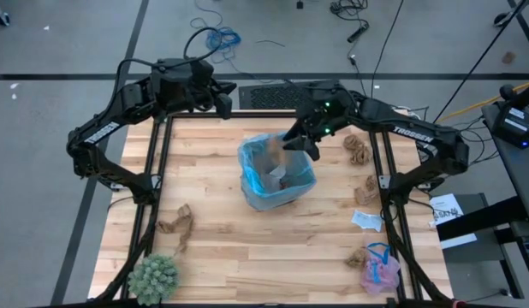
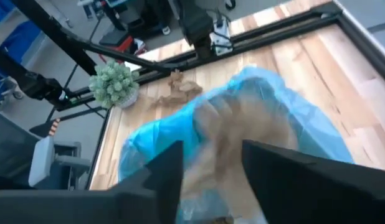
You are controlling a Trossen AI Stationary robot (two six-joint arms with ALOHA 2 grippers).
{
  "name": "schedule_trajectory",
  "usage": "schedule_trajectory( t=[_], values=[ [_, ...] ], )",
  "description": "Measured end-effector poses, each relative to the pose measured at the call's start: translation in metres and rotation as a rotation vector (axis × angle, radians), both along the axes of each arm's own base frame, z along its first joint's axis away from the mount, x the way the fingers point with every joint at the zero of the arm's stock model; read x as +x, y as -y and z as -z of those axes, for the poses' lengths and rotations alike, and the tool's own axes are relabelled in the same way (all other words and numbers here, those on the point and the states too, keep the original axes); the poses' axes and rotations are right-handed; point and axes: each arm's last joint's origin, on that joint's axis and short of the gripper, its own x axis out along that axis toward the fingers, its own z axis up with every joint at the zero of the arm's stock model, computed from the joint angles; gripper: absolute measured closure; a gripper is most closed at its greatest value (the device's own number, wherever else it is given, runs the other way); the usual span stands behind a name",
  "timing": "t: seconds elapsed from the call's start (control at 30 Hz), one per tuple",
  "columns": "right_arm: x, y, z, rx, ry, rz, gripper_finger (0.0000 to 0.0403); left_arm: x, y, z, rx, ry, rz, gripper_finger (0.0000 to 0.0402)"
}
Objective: Pick and place trash into bin
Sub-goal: Put the brown paper into the brown trash bin
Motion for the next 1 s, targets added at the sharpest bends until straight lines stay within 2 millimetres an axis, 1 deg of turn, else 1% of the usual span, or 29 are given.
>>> schedule_trajectory(
  t=[0.1,0.17,0.23,0.3,0.4,0.53,0.63,0.7,0.77,0.9,1.0],
  values=[
    [0.0,0.0,-0.002,0.013,0.012,0.01,0.0192,0.0,0.0,0.0,0.0,0.0,0.0,0.0402],
    [0.0,0.0,-0.002,0.018,0.008,0.013,0.0167,0.0,0.0,0.0,0.0,0.0,0.0,0.0401],
    [-0.001,0.001,-0.001,0.002,0.001,0.016,0.015,0.0,0.0,0.0,-0.001,-0.003,0.001,0.0401],
    [-0.008,0.005,0.0,-0.032,-0.047,0.076,0.0142,0.0,0.0,0.001,-0.002,-0.005,0.0,0.0401],
    [-0.029,0.016,0.002,-0.107,-0.198,0.21,0.0144,0.0,0.0,0.001,-0.005,-0.013,0.0,0.0402],
    [-0.063,0.033,-0.004,-0.195,-0.395,0.407,0.0154,-0.002,0.001,0.003,-0.014,-0.031,0.002,0.0402],
    [-0.086,0.049,-0.002,-0.214,-0.519,0.549,0.0157,-0.003,0.001,0.002,-0.013,-0.029,0.002,0.0402],
    [-0.097,0.061,0.005,-0.188,-0.613,0.616,0.0158,-0.003,0.001,0.002,-0.013,-0.028,0.002,0.0402],
    [-0.105,0.072,0.011,-0.151,-0.682,0.669,0.0158,-0.003,0.001,0.002,-0.013,-0.028,0.003,0.0402],
    [-0.113,0.089,0.022,-0.08,-0.745,0.745,0.0155,-0.002,0.002,0.002,-0.019,-0.024,0.025,0.0402],
    [-0.119,0.101,0.041,-0.021,-0.813,0.787,0.015,-0.002,0.002,0.002,-0.022,-0.022,0.032,0.0402]
  ],
)
